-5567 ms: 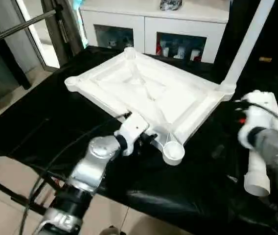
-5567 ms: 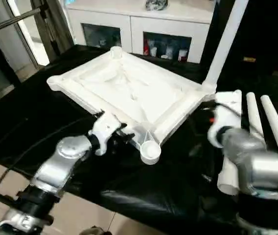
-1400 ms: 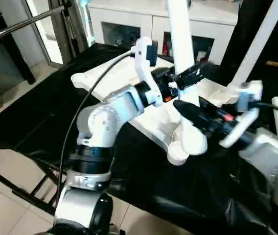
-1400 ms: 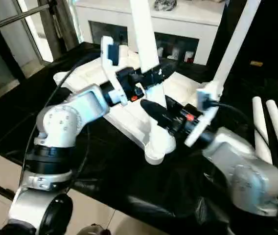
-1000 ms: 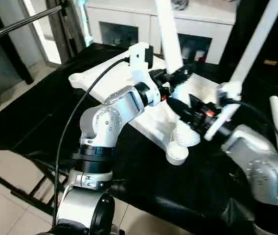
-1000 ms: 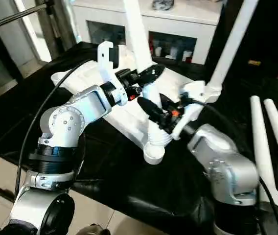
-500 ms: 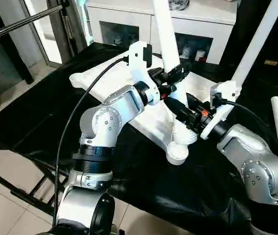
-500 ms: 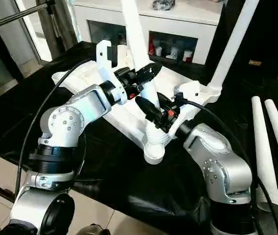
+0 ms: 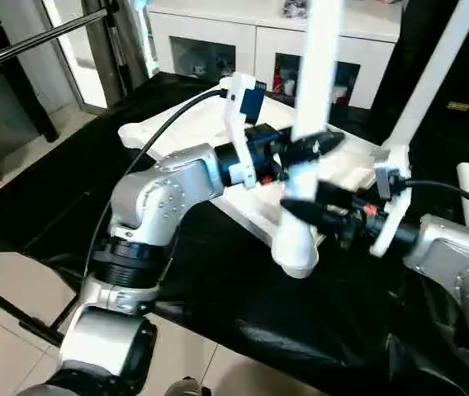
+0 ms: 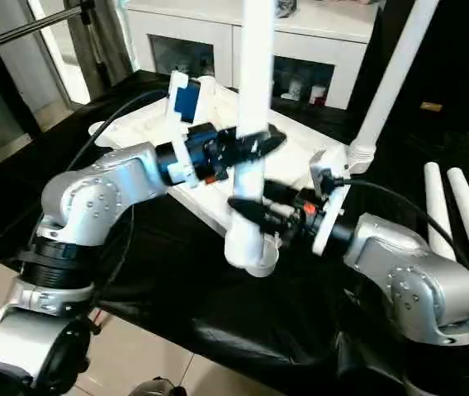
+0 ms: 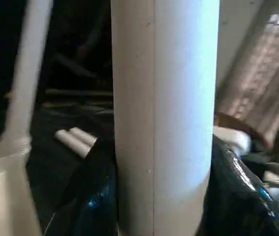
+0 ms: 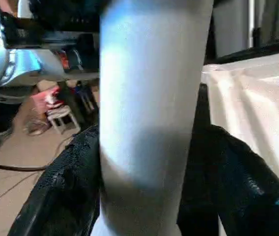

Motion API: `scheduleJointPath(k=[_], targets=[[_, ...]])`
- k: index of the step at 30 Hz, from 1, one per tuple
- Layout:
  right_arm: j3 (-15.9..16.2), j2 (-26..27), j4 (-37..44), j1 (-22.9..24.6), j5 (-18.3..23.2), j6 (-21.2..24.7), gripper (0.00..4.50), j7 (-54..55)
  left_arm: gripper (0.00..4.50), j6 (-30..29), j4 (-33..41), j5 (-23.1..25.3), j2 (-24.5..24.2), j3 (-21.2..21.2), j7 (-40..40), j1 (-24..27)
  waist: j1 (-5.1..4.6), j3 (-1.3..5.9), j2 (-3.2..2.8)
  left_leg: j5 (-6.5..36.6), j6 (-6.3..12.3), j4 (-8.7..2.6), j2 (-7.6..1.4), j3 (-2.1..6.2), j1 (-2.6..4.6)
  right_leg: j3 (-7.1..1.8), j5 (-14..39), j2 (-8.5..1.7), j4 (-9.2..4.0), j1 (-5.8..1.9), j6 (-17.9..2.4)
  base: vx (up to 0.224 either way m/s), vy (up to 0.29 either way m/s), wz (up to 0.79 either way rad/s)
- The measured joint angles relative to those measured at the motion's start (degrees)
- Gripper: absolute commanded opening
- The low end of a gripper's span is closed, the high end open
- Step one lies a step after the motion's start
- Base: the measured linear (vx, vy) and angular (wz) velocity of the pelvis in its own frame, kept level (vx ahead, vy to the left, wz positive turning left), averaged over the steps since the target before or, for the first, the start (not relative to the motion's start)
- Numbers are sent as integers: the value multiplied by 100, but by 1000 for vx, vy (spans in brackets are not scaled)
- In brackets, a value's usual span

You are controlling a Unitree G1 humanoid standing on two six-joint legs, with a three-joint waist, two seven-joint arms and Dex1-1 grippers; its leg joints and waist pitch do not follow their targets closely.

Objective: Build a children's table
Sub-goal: Pick table leg

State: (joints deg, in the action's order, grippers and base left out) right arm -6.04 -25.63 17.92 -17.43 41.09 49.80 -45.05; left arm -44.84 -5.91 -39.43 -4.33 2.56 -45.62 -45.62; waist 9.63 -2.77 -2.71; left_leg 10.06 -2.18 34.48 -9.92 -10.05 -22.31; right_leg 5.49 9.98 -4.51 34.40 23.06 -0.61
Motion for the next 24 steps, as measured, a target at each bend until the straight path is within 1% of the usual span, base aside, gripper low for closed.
scheduleJointPath(k=[1, 2, 3, 5, 7, 15, 18, 19, 21, 24], targets=[[32, -13, 1, 2, 10, 8, 313, -24, 186, -5, 0, -46, 6, -4, -33, 0, -1, 0, 0, 0, 0, 0, 0, 0, 2, 0, 0, 0, 1, -1, 0, 0, 0, 0], [67, -23, 1, 7, 17, 11, 294, -30, 186, -6, 1, -80, 13, -4, -49, 0, 0, 0, 0, 0, 0, 0, 0, 0, 2, 0, 0, 0, 1, -1, 0, 0, 0, 0], [117, -33, 1, 21, 33, 22, 294, -30, 186, -7, 1, -99, 15, 0, -98, 0, 2, 0, 0, 0, 0, 0, 0, 0, 2, 0, 0, 0, 1, -2, 0, 0, 0, 0], [163, -31, 1, 47, 75, 41, 273, -31, 186, -8, 1, -111, 7, 4, -154, 0, 3, 0, 0, -1, 0, 0, 0, 0, 2, 0, 1, 0, 1, -2, 1, 0, 0, 0], [164, -31, 9, 48, 132, 96, 266, -32, 186, -9, 1, -112, -2, 7, -174, 0, 4, 0, 0, -1, 0, 2, 0, 0, 2, 0, 1, 0, 1, -2, 1, 0, 0, 0], [201, 52, 35, 47, 172, 110, 201, 73, 186, -3, -1, -109, -73, 1, -203, 0, 2, 1, -1, 0, -1, 2, 0, 0, 2, 0, 0, 0, 2, -2, 0, 0, 0, 0], [215, 148, 42, 46, 143, 61, 194, 173, 186, 16, -5, -88, -65, -36, -150, 0, 2, 1, -1, 0, -1, 2, 0, 0, 2, 0, 0, 0, 1, -2, 1, 0, 0, 0], [216, 177, 41, 45, 133, 45, 193, 232, 221, 21, -12, -76, -43, -53, -86, 0, 2, 1, -1, 0, -1, 2, 0, 0, 2, 0, 0, 0, 1, -2, 1, 0, 0, 0], [224, 254, 32, 40, 73, -8, 191, 381, 256, 41, -15, -32, -14, -66, 48, 1, 3, 1, -1, -1, -1, 2, 0, 0, 2, 0, 1, 0, 2, -2, 1, 0, 0, 0], [265, 383, -36, -52, -152, -73, 191, 713, 268, 153, -20, 122, 177, -84, 468, 5, 2, 0, 0, -1, -2, 3, 0, 0, 1, 0, 0, 0, 2, -3, 1, 0, 0, 0]])
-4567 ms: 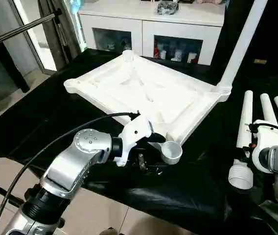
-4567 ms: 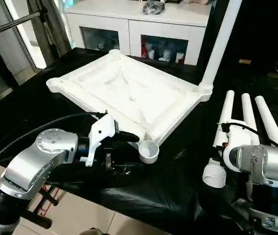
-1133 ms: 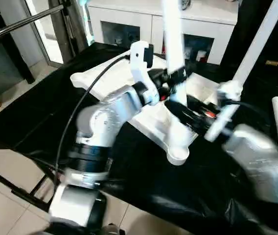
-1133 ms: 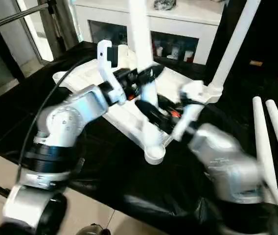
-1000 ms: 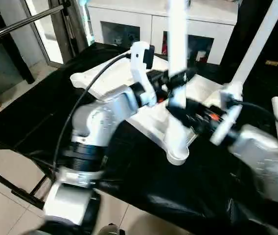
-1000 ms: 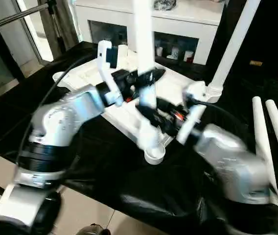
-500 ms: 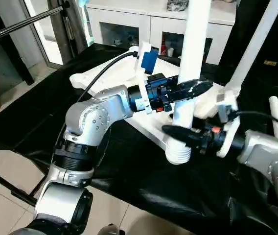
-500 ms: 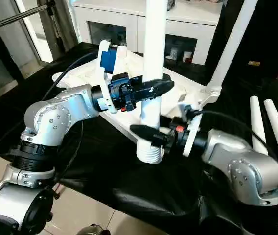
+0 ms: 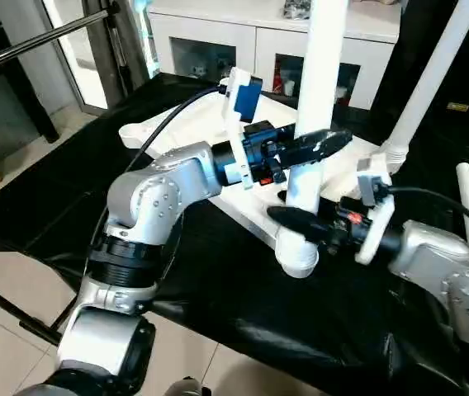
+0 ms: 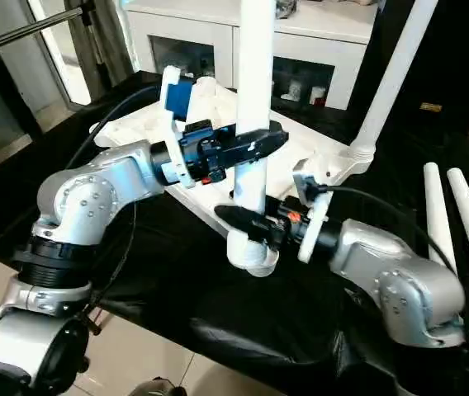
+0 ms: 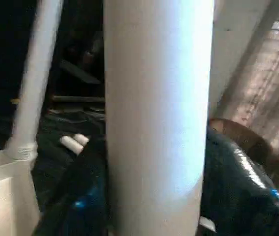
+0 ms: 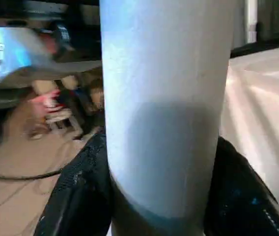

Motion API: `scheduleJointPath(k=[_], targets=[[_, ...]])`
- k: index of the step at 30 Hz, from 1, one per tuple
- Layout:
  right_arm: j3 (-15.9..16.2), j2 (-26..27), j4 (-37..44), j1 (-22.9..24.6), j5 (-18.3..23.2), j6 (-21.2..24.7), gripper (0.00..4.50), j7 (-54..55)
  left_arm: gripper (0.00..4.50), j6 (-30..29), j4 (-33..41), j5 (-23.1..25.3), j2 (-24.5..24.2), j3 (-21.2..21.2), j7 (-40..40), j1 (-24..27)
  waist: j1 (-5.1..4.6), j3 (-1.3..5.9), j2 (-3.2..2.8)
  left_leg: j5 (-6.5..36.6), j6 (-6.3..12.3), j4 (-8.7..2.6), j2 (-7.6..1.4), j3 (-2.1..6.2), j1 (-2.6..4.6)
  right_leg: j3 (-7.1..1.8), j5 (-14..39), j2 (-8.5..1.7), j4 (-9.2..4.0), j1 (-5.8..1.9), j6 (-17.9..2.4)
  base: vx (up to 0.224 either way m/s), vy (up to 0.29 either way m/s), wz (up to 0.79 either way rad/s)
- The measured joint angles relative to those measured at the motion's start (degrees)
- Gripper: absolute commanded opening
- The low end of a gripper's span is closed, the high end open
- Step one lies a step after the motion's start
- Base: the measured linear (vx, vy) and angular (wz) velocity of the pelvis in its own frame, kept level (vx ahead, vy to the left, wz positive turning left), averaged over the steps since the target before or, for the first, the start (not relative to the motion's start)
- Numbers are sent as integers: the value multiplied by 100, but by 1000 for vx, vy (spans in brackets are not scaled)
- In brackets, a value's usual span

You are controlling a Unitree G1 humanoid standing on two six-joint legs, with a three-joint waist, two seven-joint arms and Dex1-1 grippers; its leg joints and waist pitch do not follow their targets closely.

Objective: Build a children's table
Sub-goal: Pick table leg

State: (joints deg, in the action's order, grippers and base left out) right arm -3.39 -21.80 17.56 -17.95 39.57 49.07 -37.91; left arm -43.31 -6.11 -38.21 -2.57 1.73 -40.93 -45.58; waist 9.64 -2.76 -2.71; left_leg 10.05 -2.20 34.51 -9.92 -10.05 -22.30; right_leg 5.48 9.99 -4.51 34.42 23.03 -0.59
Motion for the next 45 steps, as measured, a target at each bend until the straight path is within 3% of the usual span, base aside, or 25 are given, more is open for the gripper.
scheduleJointPath(k=[1, 5, 9, 10, 15, 16, 26, 28, 31, 34, 38, 45], targets=[[-1, 83, -44, -31, -90, -59, 191, 145, 298, 19, -21, 64, 111, -63, 226, 1, -2, 0, 1, 0, 0, 1, 0, 0, 2, 0, 0, 0, 0, -1, 0, 0, 0, 0], [2, 157, -200, -48, -223, -156, 191, 397, 305, 42, -39, 89, 280, -104, 578, 93, 0, 0, 1, 0, 0, 1, 0, 0, 0, 0, 0, 0, 0, -1, 1, 0, 0, 0], [1, 190, -244, -78, -322, -207, 191, 514, 275, 80, -39, 92, 453, -197, 914, 157, -6, -1, 2, 0, 0, 1, 0, 0, -3, 0, -1, 0, 0, 2, -1, 0, 0, 0], [1, 191, -245, -96, -325, -213, 191, 523, 245, 110, -39, 92, 482, -213, 953, 156, -5, -1, 2, 0, 0, 0, 0, 0, -3, 0, -1, 0, -1, 2, 0, 0, 0, 0], [1, 202, -250, -184, -368, -226, 191, 558, 231, 229, -53, 166, 536, -321, 1124, 111, -7, -1, 3, 0, 0, 1, 0, 0, -2, 0, 2, 0, 0, 1, 4, 0, 0, 0], [1, 202, -250, -185, -369, -228, 190, 561, 207, 230, -53, 173, 542, -319, 1120, 108, -5, -1, 2, 0, 0, 1, 0, 0, -2, 0, 2, 0, 0, 1, 5, 0, 0, 0], [10, 138, -248, -182, -373, -228, 190, 495, 189, 264, -99, 188, 485, -301, 995, 103, -5, -1, 3, 0, 0, 1, 0, 0, -3, 0, 2, 0, -1, 1, 5, 0, 0, 0], [29, 103, -248, -181, -369, -226, 260, 482, 189, 269, -117, 194, 451, -288, 923, 102, -6, -1, 3, 0, 0, 1, 0, 0, -2, 0, 2, 0, -1, 1, 5, 0, 0, 0], [34, -2, -248, -181, -327, -181, 262, 369, 189, 274, -137, 211, 353, -133, 735, 58, -3, -1, 2, 0, 0, 1, 0, 0, -2, 0, 2, 0, -1, 1, 5, 0, 0, 0], [177, -333, -241, -181, -377, -170, 300, 196, 187, 298, -145, 321, 267, 110, 513, 29, 10, -1, 3, 0, 1, 2, 0, 0, -3, -1, 2, 0, -3, -1, 5, 0, 0, 0], [206, -654, -216, -180, -427, -123, 304, -37, 186, 319, -169, 370, 200, 235, 339, -6, -3, -1, 3, 0, 1, 1, -1, 0, -1, -1, 1, 1, 1, 0, 4, 0, 0, 0], [222, -747, -195, -177, -407, 0, 304, -104, 186, 370, -168, 431, 130, 382, 188, -30, -10, -1, 3, -1, 1, 3, -1, 0, 0, -1, 1, 1, 1, 0, 5, 0, 0, 0]])
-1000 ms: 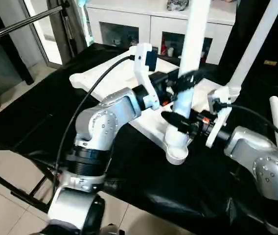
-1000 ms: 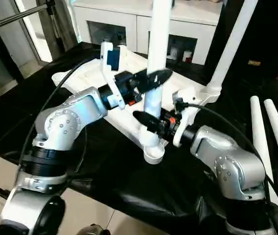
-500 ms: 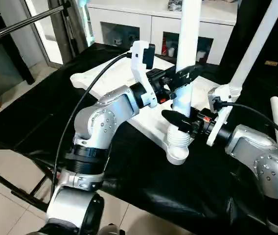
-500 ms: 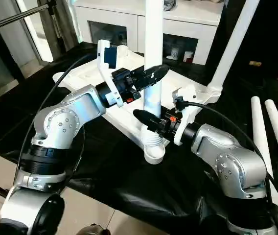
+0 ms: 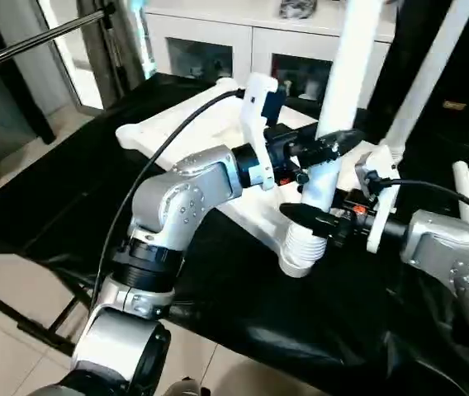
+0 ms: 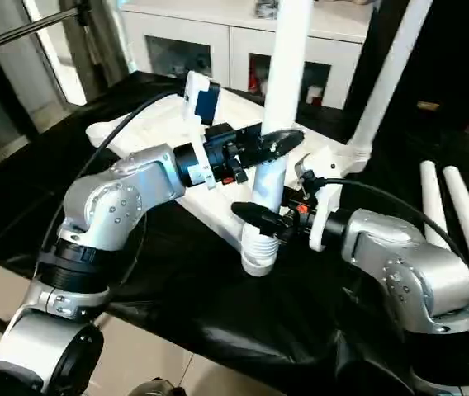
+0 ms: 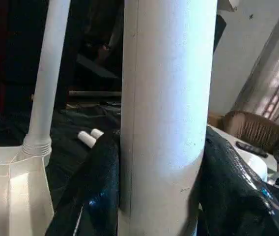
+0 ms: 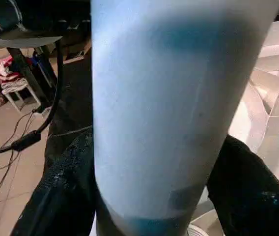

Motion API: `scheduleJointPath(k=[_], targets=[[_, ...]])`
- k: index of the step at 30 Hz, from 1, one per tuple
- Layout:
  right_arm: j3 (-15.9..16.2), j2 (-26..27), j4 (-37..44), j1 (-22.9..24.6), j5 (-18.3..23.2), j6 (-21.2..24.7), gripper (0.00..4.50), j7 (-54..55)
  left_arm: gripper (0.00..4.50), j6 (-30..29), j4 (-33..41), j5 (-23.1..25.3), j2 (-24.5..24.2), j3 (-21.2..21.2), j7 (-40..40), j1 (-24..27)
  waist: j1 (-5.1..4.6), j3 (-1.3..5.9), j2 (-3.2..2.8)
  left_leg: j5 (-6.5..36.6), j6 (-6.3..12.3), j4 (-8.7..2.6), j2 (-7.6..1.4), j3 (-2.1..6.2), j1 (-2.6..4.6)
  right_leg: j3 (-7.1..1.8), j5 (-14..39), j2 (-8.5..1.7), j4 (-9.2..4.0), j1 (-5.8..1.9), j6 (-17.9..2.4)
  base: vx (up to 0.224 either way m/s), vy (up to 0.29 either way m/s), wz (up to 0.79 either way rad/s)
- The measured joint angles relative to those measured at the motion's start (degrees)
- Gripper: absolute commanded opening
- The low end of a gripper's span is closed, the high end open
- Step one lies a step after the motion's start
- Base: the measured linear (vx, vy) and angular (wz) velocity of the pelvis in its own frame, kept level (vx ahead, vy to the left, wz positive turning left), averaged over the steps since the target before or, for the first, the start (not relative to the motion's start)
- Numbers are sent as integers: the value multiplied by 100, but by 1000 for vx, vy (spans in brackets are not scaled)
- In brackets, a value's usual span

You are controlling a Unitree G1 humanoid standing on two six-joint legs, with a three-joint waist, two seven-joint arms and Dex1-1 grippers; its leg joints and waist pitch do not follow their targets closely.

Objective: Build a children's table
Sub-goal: Pick table leg

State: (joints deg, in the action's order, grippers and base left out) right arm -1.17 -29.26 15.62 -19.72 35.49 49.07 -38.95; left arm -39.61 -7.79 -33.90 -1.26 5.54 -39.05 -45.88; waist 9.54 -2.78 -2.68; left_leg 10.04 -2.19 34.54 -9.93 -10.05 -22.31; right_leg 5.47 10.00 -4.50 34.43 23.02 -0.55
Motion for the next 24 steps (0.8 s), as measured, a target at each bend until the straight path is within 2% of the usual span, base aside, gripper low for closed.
scheduleJointPath(k=[12, 13, 16, 19, 24], targets=[[-12, -12, -2, 21, 108, 188, 304, -34, 186, 9, 0, 104, -93, 107, -173, 1, 10, 0, 0, 0, 0, 0, 0, 0, 0, 0, -3, 0, 1, 0, -5, 0, 0, 0], [-13, -12, -2, 22, 114, 205, 275, -33, 186, 9, 1, 104, -92, 107, -176, 1, 9, 0, 0, 0, 0, 1, 0, 0, 0, 0, -3, 0, 1, 0, -5, 0, 0, 0], [-13, -9, -2, 44, 204, 222, 263, -31, 186, 9, 1, 104, -88, 106, -177, 1, 11, 0, 0, 0, 0, 0, 0, 0, 0, 0, -3, 0, 1, 0, -5, 0, 0, 0], [-15, 2, -12, 56, 231, 270, 225, -23, 186, 9, 1, 105, -68, 106, -177, 2, 11, 0, 0, 0, 0, 1, 0, 0, 0, 0, -3, 0, 1, 0, -5, 0, 0, 0], [-33, 32, -13, 57, 249, 330, 194, -18, 186, 8, 1, 109, -71, 106, -175, 5, 13, 0, 0, 0, 0, 1, 0, 0, 0, 0, -3, 0, 1, 0, -5, 0, 0, 0]])
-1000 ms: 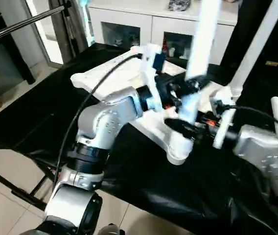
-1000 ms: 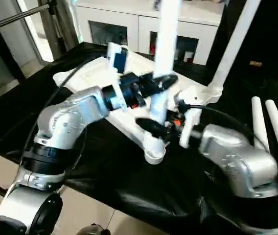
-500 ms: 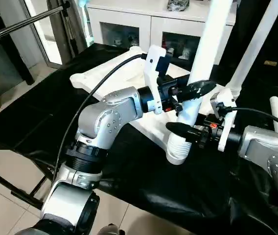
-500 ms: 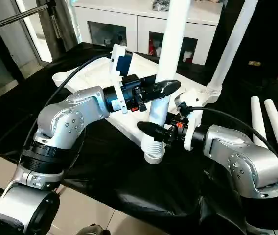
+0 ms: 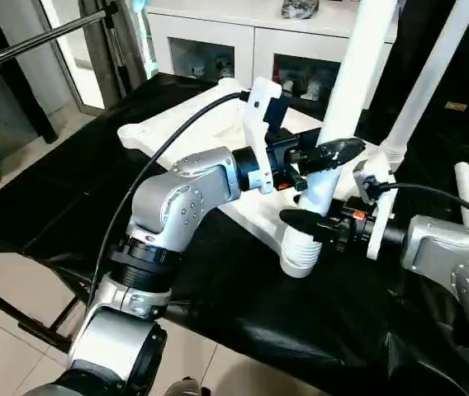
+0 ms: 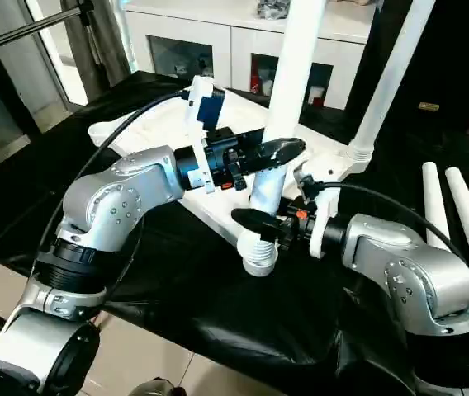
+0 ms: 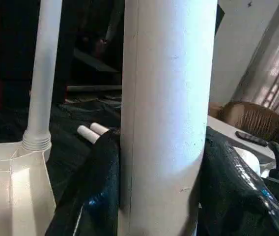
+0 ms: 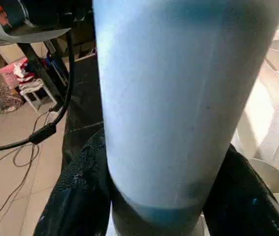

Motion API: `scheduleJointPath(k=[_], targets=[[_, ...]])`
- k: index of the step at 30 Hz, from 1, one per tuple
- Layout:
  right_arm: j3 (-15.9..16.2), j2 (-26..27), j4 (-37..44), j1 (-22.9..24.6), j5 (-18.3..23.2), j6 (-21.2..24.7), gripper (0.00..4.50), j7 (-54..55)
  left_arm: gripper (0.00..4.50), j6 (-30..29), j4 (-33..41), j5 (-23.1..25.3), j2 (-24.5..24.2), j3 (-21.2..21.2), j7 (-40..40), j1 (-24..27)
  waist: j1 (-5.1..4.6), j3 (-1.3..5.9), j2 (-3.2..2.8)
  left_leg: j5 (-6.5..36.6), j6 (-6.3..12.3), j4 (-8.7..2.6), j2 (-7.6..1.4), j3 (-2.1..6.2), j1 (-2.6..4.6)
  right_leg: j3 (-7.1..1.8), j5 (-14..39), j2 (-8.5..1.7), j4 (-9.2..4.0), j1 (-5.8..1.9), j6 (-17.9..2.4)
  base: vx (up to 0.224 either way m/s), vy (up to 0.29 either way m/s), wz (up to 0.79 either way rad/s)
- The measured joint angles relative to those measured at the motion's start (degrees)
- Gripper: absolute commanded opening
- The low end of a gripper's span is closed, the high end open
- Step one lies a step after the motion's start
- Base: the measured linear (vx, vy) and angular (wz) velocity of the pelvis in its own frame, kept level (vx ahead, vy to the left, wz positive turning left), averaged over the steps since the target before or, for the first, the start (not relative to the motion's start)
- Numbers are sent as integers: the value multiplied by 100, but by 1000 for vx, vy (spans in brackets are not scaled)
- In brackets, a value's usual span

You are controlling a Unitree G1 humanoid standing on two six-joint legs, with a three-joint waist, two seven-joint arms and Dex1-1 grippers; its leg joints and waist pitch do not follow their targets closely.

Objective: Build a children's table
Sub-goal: Pick table leg

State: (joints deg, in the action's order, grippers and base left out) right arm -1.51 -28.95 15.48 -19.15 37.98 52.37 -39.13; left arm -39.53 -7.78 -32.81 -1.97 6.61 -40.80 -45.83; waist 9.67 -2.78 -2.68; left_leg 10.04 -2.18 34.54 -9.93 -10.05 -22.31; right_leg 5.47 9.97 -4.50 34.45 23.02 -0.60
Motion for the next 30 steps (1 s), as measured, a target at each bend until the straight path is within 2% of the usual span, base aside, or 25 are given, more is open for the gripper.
scheduleJointPath(k=[12, 13, 15, 19, 21, 26, 28, 30], targets=[[-25, 82, 0, -7, 65, 70, 190, 119, 186, 62, 0, 88, -9, 8, 20, 2, 0, 0, 1, -3, 4, 1, 0, 0, 0, 0, 0, 0, 0, 0, -1, 0, 0, 0], [-31, 90, -5, -14, 63, 60, 190, 125, 221, 116, 0, 124, -1, 24, 32, 2, 1, 0, 1, -2, 4, 1, 0, 0, -1, 0, 0, 0, 0, 0, 0, 0, 0, 0], [-35, 133, -21, -22, 44, 26, 190, 165, 256, 129, -5, 102, 11, -6, 44, 1, 1, 0, 1, -3, 4, 1, 0, 0, 0, 0, 0, 0, 1, 0, -1, 0, 0, 0], [-61, 236, -127, -16, 1, -33, 190, 307, 275, 174, -26, 3, 70, -196, 51, -18, -7, 1, 0, -2, 4, 1, 0, 0, 0, 0, -4, 0, 2, 1, -7, 0, 0, 0], [-236, 474, -238, -16, 9, -118, 190, 451, 296, 534, -183, -2, 247, -457, 245, -96, -1, 0, 0, -1, 2, 3, 0, 0, -2, 0, -8, 0, 1, 1, -14, 0, 0, 0], [-477, 821, -260, -36, 71, -302, 190, 756, 298, 1146, -500, -401, 677, -1199, 604, -320, 4, 1, -1, -1, 1, 7, 0, 0, -4, 1, -14, -1, 1, 0, -22, 0, 0, 0], [-648, 967, -303, -91, 55, -454, 189, 1035, 298, 1464, -859, -477, 670, -1543, 860, -554, 2, 2, -3, 0, 1, 6, 0, 2, -3, 2, -14, 0, 3, 1, -21, 0, 0, 0], [-782, 1001, -375, -120, -64, -669, 189, 1311, 298, 1746, -1153, -405, 471, -1685, 919, -706, -6, 6, -8, 0, 0, 6, 0, 2, 0, 2, -4, 0, 2, 0, 0, 0, 0, 0]])
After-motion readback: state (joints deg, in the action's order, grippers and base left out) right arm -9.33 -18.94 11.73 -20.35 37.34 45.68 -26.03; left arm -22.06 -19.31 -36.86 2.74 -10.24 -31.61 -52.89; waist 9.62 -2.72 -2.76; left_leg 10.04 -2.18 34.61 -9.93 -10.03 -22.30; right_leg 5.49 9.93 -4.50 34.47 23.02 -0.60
